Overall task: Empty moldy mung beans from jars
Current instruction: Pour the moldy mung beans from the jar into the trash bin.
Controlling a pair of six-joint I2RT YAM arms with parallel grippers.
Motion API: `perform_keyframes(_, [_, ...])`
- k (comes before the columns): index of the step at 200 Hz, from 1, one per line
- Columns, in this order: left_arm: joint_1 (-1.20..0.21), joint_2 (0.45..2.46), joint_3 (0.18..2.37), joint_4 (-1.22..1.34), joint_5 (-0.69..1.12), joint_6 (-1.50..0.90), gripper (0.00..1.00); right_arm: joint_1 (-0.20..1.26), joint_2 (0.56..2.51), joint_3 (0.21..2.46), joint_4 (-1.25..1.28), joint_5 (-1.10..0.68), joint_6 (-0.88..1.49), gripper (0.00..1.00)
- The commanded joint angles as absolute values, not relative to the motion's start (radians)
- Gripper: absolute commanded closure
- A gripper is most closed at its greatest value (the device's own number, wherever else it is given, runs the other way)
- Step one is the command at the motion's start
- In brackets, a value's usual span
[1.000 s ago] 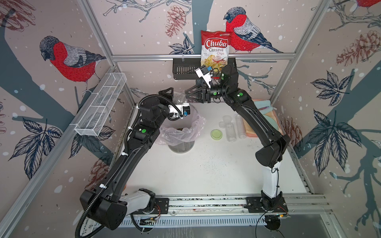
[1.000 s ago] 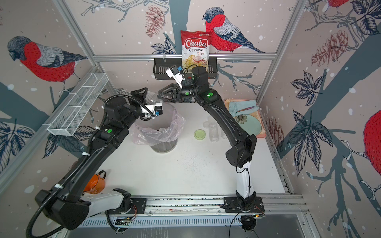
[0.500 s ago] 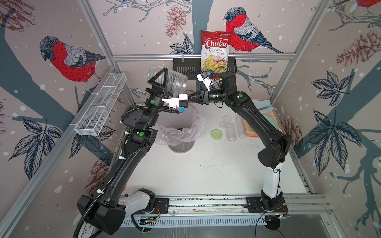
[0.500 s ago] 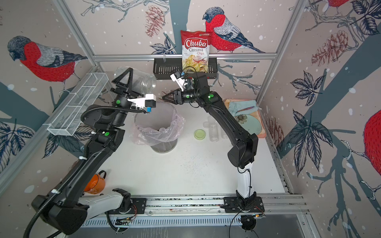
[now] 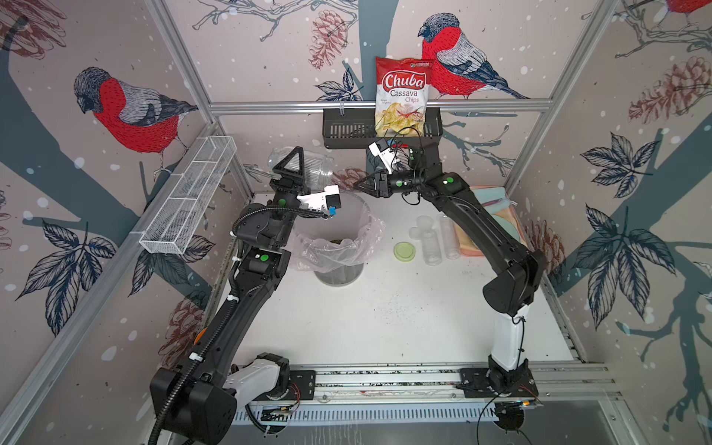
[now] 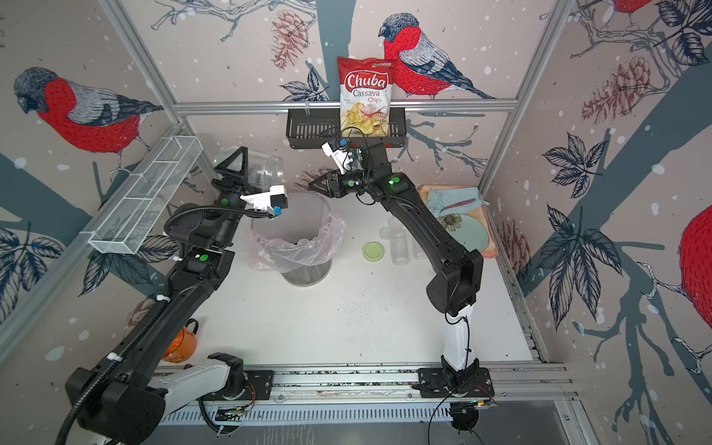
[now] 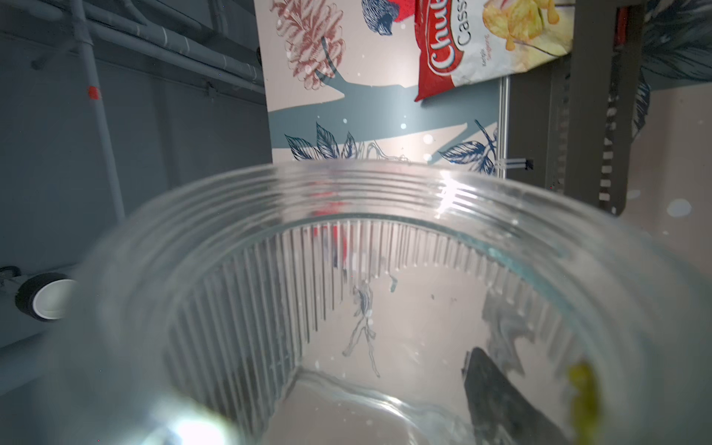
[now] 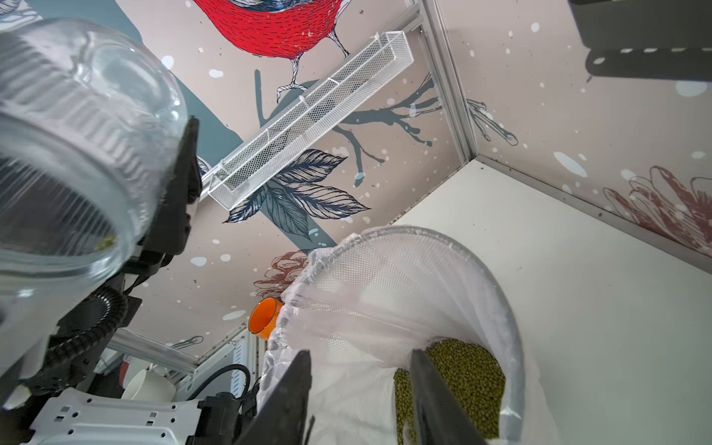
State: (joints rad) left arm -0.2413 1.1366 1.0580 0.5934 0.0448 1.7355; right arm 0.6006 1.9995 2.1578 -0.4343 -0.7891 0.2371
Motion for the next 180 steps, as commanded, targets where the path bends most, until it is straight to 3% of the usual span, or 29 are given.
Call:
perform_keyframes(1, [-0.224,1.138,1.041,0.665,0.018,1.778,1.00,0.590,1.977,2.130,-0.439,-0.728,0.217,0.57])
perform_keyframes(80, [-0.231,1.048,0.986,0.330,-0.117,2.053,1.00,0.580,1.929,2.055,-0.374,-0.738,0.235,0.57])
perform_keyframes(129, [-0.263,1.033,1.031,0.137,-0.136,2.091,1.00,0.602,1.918,2.020,-0.244,-0.825,0.314,0.57])
perform_keyframes(180, [-0.376,1.122,1.193,-0.066,-0.172,2.128,1.00,0.620,1.833,1.792,0.222,-1.031,0.580,0.57])
